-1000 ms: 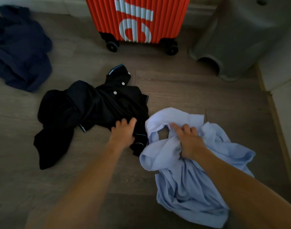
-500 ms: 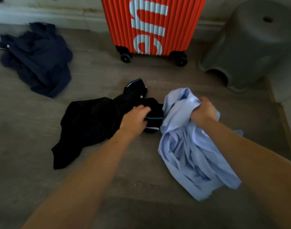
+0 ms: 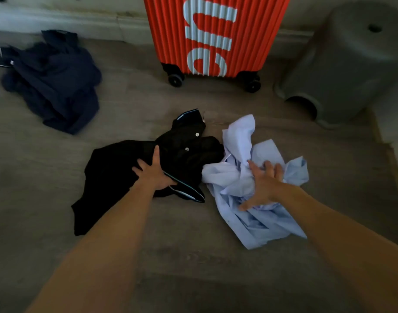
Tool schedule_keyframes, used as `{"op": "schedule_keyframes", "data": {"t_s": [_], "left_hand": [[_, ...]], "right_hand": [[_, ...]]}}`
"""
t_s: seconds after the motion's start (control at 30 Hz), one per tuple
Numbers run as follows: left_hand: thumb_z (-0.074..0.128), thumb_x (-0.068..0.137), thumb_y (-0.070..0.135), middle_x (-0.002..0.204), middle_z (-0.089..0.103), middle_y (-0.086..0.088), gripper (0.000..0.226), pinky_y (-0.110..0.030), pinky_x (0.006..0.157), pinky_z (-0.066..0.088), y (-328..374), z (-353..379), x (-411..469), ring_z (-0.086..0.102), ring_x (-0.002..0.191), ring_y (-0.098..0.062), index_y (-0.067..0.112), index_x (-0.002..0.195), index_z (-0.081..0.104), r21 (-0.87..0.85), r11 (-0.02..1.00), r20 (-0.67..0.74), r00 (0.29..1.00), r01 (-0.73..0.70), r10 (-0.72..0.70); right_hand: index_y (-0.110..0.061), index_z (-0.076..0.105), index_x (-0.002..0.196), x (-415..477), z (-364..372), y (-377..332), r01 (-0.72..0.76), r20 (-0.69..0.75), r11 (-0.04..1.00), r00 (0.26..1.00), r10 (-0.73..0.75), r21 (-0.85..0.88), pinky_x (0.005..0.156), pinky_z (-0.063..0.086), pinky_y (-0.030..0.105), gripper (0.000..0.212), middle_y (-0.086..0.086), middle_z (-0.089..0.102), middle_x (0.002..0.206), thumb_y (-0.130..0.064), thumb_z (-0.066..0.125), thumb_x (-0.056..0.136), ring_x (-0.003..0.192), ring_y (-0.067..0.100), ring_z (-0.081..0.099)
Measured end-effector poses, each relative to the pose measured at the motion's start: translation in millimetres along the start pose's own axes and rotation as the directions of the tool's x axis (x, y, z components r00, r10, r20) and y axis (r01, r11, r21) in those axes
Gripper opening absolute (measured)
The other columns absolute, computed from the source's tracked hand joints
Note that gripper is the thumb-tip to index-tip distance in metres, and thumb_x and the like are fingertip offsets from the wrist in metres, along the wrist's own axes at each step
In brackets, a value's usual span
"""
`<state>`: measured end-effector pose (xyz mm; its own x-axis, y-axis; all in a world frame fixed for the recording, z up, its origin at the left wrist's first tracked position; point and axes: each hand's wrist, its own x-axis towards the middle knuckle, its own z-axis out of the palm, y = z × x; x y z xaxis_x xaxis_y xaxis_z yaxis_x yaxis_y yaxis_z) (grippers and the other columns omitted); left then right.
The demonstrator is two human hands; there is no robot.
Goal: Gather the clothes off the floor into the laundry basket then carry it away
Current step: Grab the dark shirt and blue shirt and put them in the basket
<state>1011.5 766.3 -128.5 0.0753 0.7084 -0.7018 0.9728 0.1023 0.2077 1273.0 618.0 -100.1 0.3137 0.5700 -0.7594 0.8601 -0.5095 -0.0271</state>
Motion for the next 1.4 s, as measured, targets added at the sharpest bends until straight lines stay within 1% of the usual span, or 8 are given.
{"op": "schedule_keyframes", "data": {"t_s": [0.23,0.37,0.47,0.53,0.73,0.87,1.1,1.4], "left_hand": [[0.073,0.078,0.041,0.148,0.019,-0.014,0.089,-0.059,0.103,0.037,5,27,-5,0.023,0.133,-0.044,0.039,0.146,0.015,0.027,0.986,-0.162,0.973,-0.163,0.166],[0.063,0.086,0.023,0.117,0.055,-0.014,0.048,-0.047,0.089,0.053,1,29,0,0.057,0.103,-0.036,0.026,0.129,0.042,0.050,0.957,-0.218,0.932,-0.286,0.290],[0.059,0.086,0.014,0.091,0.063,-0.007,0.010,-0.042,0.075,0.056,2,25,-9,0.064,0.085,-0.030,0.018,0.091,0.051,0.078,0.938,-0.246,0.905,-0.339,0.347],[0.058,0.086,0.013,0.090,0.064,-0.006,0.005,-0.038,0.070,0.053,5,22,-18,0.063,0.084,-0.030,0.016,0.086,0.054,0.104,0.932,-0.251,0.897,-0.348,0.363],[0.057,0.089,0.020,0.091,0.065,-0.007,0.006,-0.037,0.066,0.052,17,-7,-52,0.064,0.083,-0.030,0.014,0.088,0.057,0.226,0.908,-0.214,0.891,-0.354,0.401],[0.058,0.085,0.011,0.091,0.066,-0.009,0.003,-0.041,0.067,0.055,47,-64,-104,0.065,0.084,-0.033,0.013,0.087,0.058,0.213,0.908,-0.240,0.881,-0.361,0.407],[0.054,0.083,0.008,0.080,0.064,-0.005,0.012,-0.042,0.065,0.054,92,-175,-258,0.063,0.074,-0.029,0.017,0.078,0.049,0.122,0.918,-0.319,0.861,-0.378,0.397],[0.056,0.083,0.008,0.075,0.056,0.004,0.022,-0.028,0.063,0.037,99,-345,-479,0.058,0.074,-0.020,0.023,0.072,0.044,-0.049,0.897,-0.314,0.859,-0.440,0.404]], "right_hand": [[-0.042,-0.043,0.134,-5,37,-23,-0.018,-0.066,0.997,0.998,0.023,0.076,0.099,0.013,0.082,0.153,0.009,-0.045,0.148,-0.075,0.077,0.046,0.138,0.042,-0.035],[-0.045,-0.045,0.132,-4,52,-28,-0.083,-0.189,0.994,0.977,0.094,0.065,0.101,0.020,0.078,0.151,0.006,-0.046,0.147,-0.066,0.081,0.051,0.140,0.041,-0.032],[-0.053,-0.034,0.135,1,45,-23,-0.086,-0.209,0.984,0.971,0.118,0.157,0.102,0.027,0.071,0.144,0.004,-0.036,0.151,-0.053,0.086,0.056,0.144,0.044,-0.015],[-0.058,-0.018,0.138,4,36,-15,-0.089,-0.244,0.972,0.959,0.142,0.216,0.102,0.033,0.065,0.126,0.006,-0.016,0.153,-0.043,0.084,0.065,0.141,0.045,0.010],[-0.029,0.035,0.142,-9,-8,5,0.018,-0.265,0.956,0.962,0.063,0.292,0.093,0.048,0.044,0.060,0.018,0.048,0.130,-0.034,0.060,0.087,0.114,0.038,0.054],[-0.019,0.040,0.141,-63,-75,2,0.124,-0.335,0.894,0.942,0.031,0.430,0.096,0.045,0.040,0.063,0.017,0.050,0.136,-0.024,0.067,0.084,0.120,0.037,0.052],[-0.021,0.049,0.129,-226,-192,-11,0.167,-0.353,0.794,0.933,0.063,0.585,0.085,0.049,0.038,0.070,0.009,0.061,0.121,-0.037,0.079,0.069,0.110,0.034,0.059],[-0.017,0.048,0.126,-438,-338,-69,0.311,-0.428,0.801,0.900,-0.077,0.511,0.088,0.049,0.039,0.067,0.011,0.059,0.120,-0.037,0.077,0.068,0.109,0.033,0.059]]}}
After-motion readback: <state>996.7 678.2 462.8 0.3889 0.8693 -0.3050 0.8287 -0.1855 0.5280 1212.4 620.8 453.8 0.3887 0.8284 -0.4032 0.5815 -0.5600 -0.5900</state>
